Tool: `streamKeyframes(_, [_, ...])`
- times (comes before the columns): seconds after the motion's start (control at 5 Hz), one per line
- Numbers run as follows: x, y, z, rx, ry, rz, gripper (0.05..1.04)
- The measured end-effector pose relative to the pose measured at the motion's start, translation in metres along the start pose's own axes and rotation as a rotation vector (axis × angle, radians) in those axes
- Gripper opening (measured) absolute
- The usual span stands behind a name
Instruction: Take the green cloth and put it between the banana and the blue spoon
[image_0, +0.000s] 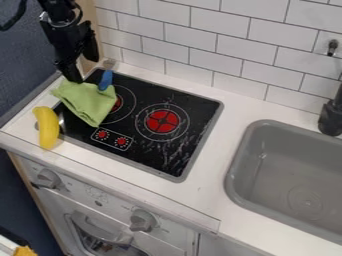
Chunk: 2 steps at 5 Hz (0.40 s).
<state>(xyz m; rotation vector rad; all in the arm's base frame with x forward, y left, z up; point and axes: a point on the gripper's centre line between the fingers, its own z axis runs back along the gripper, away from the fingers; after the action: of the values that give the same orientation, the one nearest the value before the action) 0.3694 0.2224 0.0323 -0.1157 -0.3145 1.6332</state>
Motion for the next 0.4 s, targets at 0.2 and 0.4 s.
streamKeyframes(0.2, [0.001,-0.005,0.023,-0.035,-0.009,-0.017,0.999])
streamKeyframes(0.4, [-0.01,-0.008,0.031,-0.017,-0.016,-0.072,0.999])
